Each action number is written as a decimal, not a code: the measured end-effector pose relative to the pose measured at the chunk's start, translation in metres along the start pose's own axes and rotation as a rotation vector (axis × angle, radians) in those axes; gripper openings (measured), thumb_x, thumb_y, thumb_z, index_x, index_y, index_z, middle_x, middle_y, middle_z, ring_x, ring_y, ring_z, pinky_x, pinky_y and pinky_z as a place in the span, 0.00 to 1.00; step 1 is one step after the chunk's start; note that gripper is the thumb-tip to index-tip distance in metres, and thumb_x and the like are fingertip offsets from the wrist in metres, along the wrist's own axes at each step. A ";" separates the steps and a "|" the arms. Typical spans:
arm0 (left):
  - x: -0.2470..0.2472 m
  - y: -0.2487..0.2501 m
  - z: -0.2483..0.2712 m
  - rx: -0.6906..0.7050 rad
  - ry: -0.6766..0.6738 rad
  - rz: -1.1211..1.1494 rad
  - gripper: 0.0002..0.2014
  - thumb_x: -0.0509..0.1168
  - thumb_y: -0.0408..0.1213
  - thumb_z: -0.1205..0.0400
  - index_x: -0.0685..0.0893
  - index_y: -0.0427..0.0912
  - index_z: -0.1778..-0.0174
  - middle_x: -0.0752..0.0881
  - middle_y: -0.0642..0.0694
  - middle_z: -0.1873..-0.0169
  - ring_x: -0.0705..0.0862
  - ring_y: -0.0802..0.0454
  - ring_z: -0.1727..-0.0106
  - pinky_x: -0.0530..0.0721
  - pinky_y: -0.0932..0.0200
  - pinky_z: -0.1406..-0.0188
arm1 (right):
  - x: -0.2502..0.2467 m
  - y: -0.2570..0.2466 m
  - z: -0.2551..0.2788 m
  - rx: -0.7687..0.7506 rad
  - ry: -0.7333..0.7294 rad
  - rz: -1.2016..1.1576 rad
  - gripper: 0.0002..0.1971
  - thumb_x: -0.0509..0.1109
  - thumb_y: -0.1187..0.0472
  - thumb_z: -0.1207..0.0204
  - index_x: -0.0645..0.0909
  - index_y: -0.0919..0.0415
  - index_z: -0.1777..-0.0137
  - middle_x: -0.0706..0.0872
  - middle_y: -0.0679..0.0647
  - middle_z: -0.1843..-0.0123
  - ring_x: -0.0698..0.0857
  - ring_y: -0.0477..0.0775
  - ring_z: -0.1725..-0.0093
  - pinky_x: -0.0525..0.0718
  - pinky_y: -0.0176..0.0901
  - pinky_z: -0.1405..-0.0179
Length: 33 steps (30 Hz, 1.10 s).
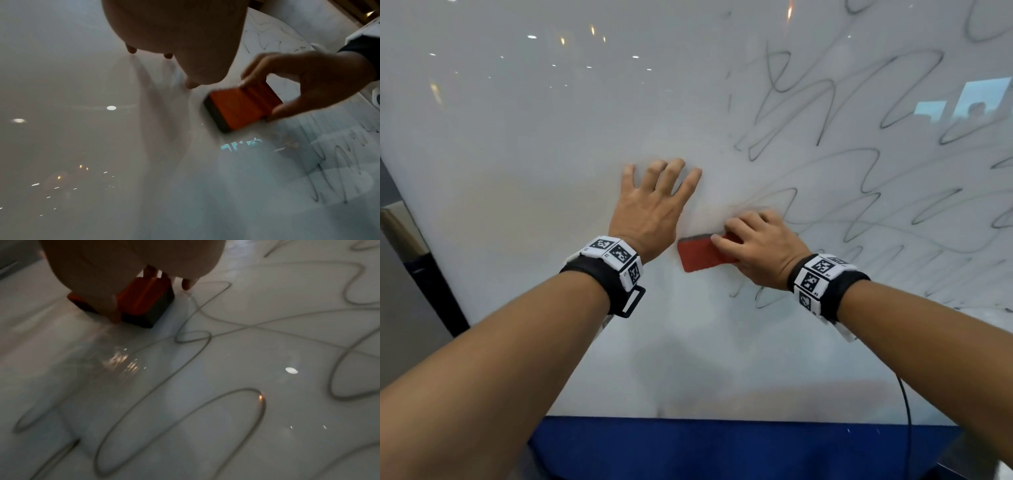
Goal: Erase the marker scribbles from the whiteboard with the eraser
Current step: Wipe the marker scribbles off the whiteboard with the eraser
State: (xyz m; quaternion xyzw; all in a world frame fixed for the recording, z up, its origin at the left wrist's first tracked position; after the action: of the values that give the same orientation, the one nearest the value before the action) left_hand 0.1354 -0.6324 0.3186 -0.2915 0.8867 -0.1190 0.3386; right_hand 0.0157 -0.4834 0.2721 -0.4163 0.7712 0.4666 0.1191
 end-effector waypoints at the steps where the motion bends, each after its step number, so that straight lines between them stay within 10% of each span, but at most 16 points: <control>1: -0.002 -0.002 -0.002 0.005 0.012 0.006 0.34 0.65 0.33 0.25 0.67 0.47 0.20 0.72 0.41 0.27 0.68 0.40 0.31 0.72 0.28 0.33 | -0.006 0.009 -0.004 0.044 0.017 0.016 0.27 0.72 0.55 0.35 0.79 0.54 0.33 0.83 0.59 0.43 0.82 0.64 0.50 0.77 0.55 0.53; 5: -0.009 -0.008 -0.011 -0.034 0.073 0.043 0.37 0.56 0.29 0.30 0.67 0.46 0.20 0.69 0.39 0.25 0.65 0.39 0.27 0.68 0.27 0.28 | -0.016 0.027 -0.009 0.185 0.091 0.024 0.32 0.77 0.53 0.38 0.79 0.56 0.32 0.83 0.61 0.42 0.81 0.65 0.49 0.73 0.55 0.54; 11: -0.007 -0.015 -0.020 -0.112 0.061 0.056 0.37 0.65 0.38 0.19 0.59 0.47 0.14 0.56 0.40 0.14 0.55 0.40 0.14 0.59 0.26 0.22 | -0.020 0.031 -0.014 -0.026 0.069 0.021 0.27 0.73 0.54 0.36 0.81 0.53 0.34 0.84 0.58 0.45 0.82 0.63 0.52 0.76 0.53 0.55; 16: -0.005 -0.021 -0.019 -0.116 0.039 0.028 0.32 0.61 0.43 0.15 0.60 0.49 0.14 0.57 0.42 0.14 0.57 0.41 0.14 0.61 0.22 0.27 | -0.038 0.063 -0.026 0.150 0.202 0.011 0.30 0.77 0.50 0.37 0.83 0.55 0.32 0.84 0.60 0.45 0.81 0.64 0.50 0.73 0.54 0.53; 22: -0.018 -0.035 -0.028 -0.099 0.090 0.024 0.43 0.75 0.49 0.26 0.64 0.50 0.16 0.62 0.40 0.18 0.63 0.38 0.20 0.64 0.20 0.28 | -0.046 0.079 -0.038 -0.018 0.151 0.033 0.30 0.73 0.49 0.36 0.80 0.54 0.32 0.84 0.58 0.46 0.81 0.63 0.52 0.75 0.54 0.52; 33: -0.026 -0.047 -0.043 -0.166 -0.140 0.095 0.51 0.68 0.58 0.22 0.40 0.56 0.13 0.37 0.44 0.13 0.38 0.43 0.13 0.49 0.24 0.21 | -0.058 0.087 -0.047 -0.001 0.189 0.051 0.30 0.74 0.49 0.36 0.80 0.57 0.32 0.83 0.60 0.46 0.79 0.63 0.51 0.75 0.54 0.53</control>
State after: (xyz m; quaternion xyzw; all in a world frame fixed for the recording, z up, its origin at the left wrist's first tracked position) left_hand 0.1425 -0.6540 0.3832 -0.2837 0.8805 -0.0080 0.3798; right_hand -0.0042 -0.4717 0.3845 -0.4387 0.7891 0.4286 0.0336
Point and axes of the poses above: each hand's wrist, its own z-axis away from the middle knuckle, its own x-axis out of the palm, y = z × x, the point moved 4 cm from there along -z, towards the middle knuckle
